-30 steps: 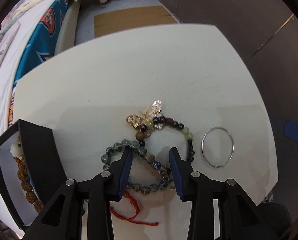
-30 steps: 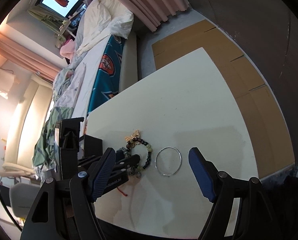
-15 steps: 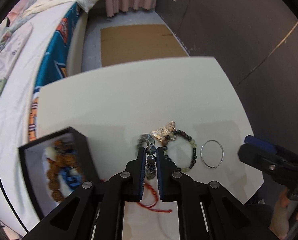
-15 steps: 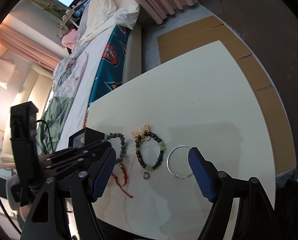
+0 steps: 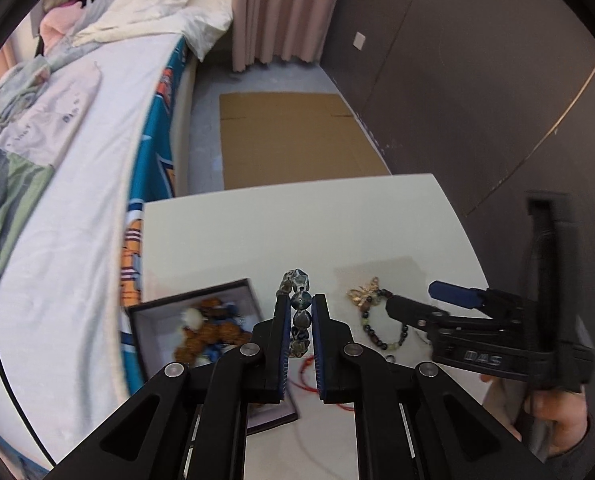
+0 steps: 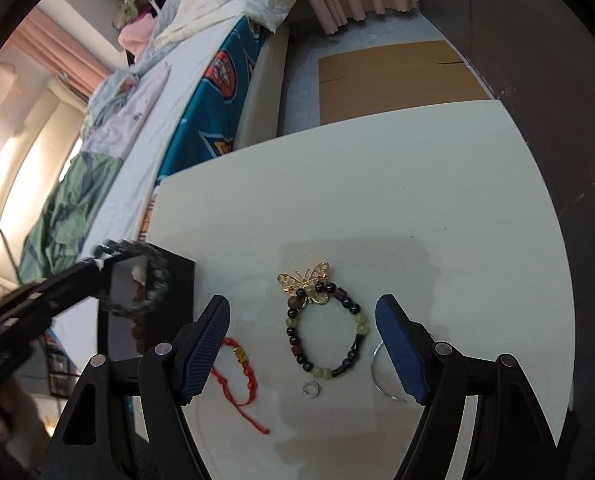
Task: Organize jewelry
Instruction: 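Grasp the grey bead bracelet with the left tool and drop it into the box, then grasp the butterfly-charm bracelet with the right tool and drop it into the black box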
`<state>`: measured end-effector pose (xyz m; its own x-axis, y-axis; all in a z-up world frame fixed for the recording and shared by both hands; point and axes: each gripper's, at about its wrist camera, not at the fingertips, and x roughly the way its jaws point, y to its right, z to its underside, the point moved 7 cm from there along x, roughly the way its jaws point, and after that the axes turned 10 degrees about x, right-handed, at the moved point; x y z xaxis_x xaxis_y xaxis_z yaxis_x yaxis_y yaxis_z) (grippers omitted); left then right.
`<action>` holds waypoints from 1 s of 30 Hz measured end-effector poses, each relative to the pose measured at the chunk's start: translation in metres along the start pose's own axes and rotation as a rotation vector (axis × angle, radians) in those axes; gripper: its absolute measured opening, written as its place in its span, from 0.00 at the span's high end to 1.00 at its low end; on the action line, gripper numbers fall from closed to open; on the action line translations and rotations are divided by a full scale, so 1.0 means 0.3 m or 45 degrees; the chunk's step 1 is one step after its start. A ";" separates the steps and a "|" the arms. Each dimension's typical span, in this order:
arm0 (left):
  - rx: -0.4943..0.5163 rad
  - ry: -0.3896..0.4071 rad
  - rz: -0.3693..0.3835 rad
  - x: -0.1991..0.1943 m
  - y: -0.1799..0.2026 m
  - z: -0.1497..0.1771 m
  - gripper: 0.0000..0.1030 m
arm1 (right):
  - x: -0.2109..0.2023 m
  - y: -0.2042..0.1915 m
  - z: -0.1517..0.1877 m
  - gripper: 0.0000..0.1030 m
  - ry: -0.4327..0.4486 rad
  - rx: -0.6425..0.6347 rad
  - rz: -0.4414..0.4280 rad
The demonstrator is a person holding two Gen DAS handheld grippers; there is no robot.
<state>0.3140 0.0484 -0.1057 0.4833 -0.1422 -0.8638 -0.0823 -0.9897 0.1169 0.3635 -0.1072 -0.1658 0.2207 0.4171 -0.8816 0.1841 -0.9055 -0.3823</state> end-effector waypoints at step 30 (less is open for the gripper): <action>-0.116 -0.063 0.036 -0.021 -0.180 0.135 0.90 | -0.001 -0.170 0.018 0.60 0.061 -0.220 0.100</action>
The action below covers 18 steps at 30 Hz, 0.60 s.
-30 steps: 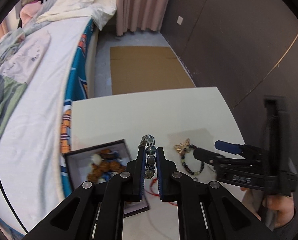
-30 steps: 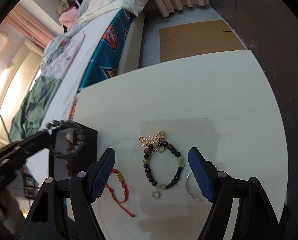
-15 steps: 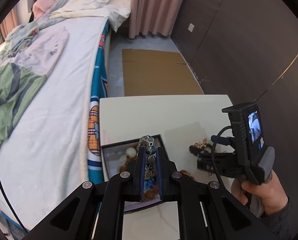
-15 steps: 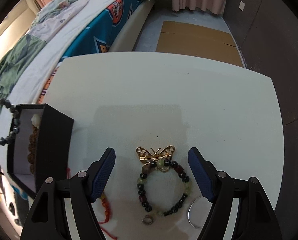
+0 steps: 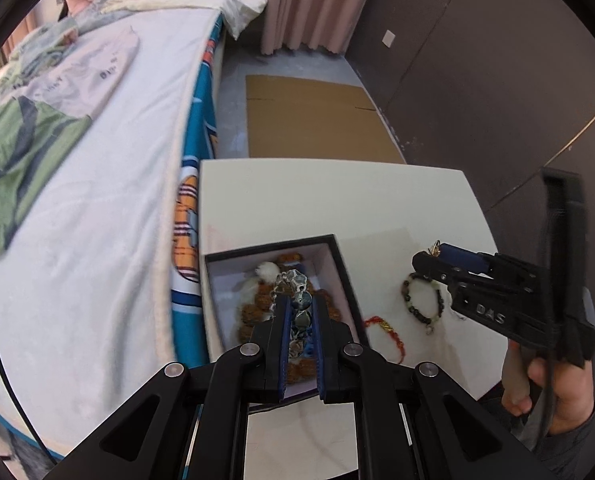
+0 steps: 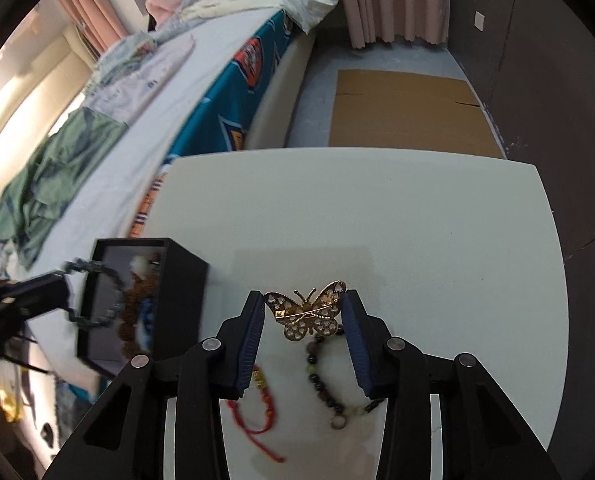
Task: Organize jewelry
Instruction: 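Grasp the butterfly-charm bracelet with the right tool and drop it into the black box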
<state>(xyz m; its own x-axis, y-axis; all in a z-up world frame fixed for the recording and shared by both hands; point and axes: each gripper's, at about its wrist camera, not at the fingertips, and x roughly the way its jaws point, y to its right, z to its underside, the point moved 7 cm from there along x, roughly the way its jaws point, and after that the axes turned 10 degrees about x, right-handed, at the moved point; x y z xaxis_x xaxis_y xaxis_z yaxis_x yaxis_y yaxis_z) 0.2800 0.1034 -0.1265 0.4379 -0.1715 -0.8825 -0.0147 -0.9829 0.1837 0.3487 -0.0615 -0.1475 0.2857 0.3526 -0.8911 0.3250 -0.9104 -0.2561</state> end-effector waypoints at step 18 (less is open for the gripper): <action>-0.064 0.051 0.002 -0.085 -0.082 0.000 0.33 | -0.115 -0.215 0.018 0.60 0.082 -0.022 -0.359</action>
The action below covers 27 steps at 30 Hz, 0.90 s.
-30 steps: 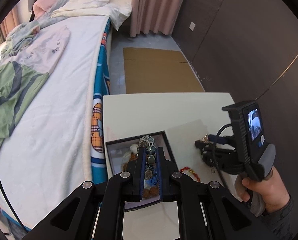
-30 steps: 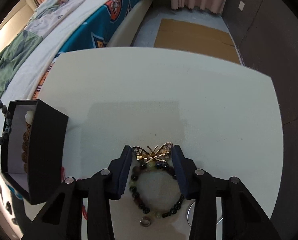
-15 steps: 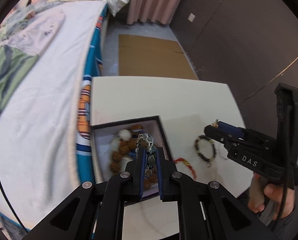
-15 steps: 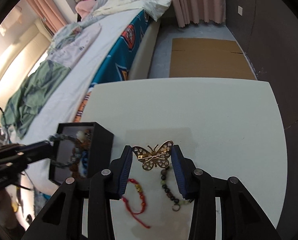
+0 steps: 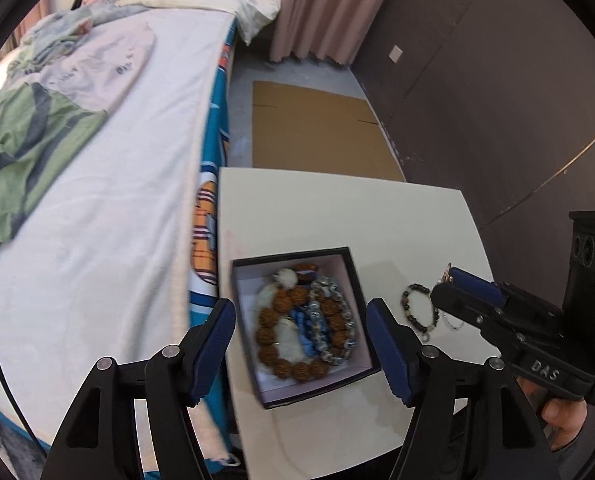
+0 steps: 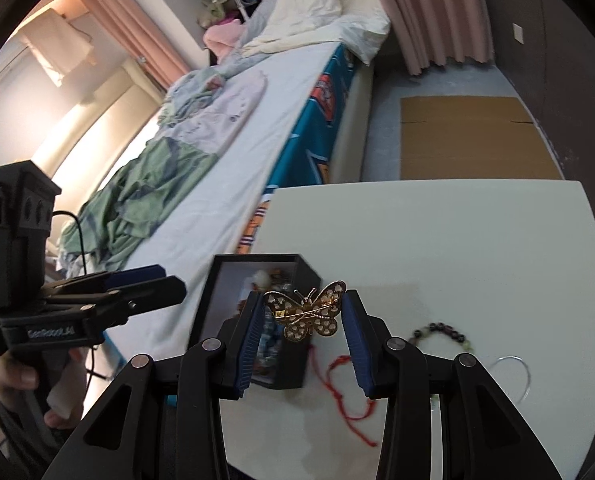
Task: Organize jewelry
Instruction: 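Grasp the butterfly-charm bracelet with the right tool and drop it into the black box, then grasp the red string bracelet with the left tool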
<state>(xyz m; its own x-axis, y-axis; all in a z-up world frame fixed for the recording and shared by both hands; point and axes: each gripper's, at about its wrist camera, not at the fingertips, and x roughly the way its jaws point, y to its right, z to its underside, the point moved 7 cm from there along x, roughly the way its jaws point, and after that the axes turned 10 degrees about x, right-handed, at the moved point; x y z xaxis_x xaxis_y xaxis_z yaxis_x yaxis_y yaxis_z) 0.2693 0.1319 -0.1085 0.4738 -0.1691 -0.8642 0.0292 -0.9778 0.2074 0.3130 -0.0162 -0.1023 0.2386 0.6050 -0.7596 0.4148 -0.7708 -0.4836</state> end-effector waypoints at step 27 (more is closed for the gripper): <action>0.095 0.100 -0.023 -0.123 0.031 0.039 0.14 | -0.152 0.019 0.039 0.23 0.030 0.105 -0.067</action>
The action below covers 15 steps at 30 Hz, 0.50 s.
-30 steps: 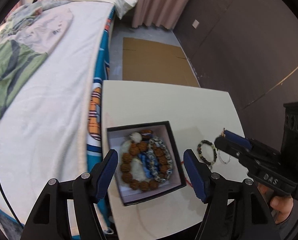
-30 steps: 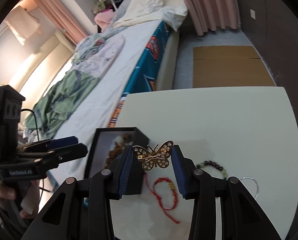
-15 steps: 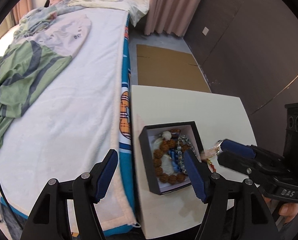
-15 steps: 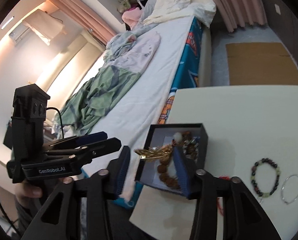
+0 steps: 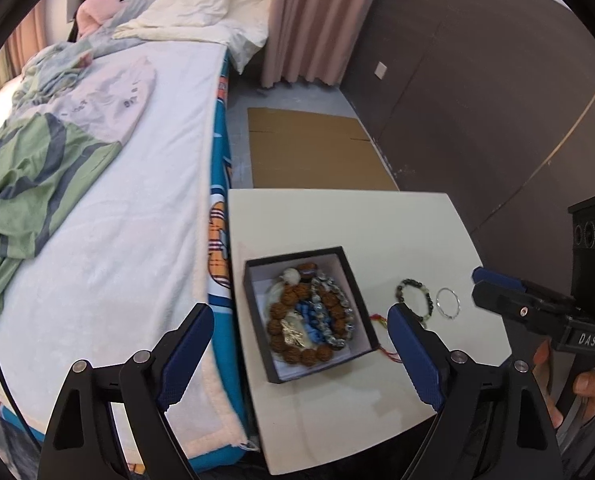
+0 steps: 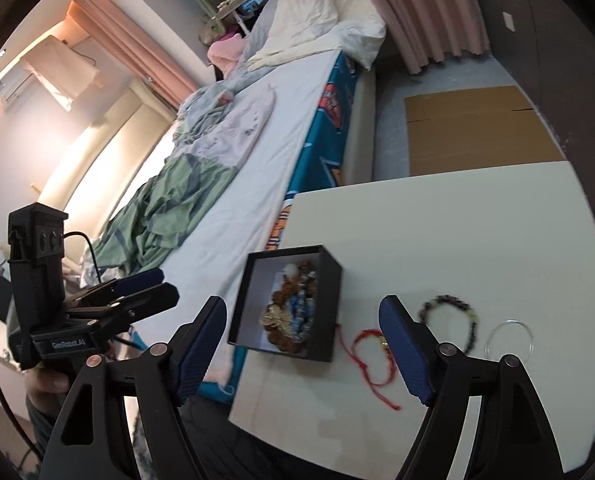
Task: Organize jewelry
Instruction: 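Grasp the red string bracelet with the left tool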
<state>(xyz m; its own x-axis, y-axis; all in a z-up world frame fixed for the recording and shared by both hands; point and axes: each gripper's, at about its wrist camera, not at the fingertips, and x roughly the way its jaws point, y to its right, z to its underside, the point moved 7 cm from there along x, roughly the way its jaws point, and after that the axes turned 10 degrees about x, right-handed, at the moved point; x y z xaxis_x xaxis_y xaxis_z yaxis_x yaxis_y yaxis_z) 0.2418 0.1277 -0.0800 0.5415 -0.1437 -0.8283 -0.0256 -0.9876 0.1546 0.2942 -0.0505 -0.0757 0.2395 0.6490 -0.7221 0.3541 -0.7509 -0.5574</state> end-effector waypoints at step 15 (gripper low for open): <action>0.145 -0.137 0.055 0.119 0.242 0.007 0.15 | -0.122 0.278 0.035 0.23 0.018 0.176 0.180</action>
<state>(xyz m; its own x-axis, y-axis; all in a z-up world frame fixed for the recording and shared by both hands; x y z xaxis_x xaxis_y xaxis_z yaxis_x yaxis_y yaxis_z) 0.2577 0.0507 -0.0994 0.4449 -0.1860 -0.8760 -0.1451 -0.9802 0.1345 0.3053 -0.1383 -0.1000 0.2907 0.5368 -0.7920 0.1886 -0.8437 -0.5026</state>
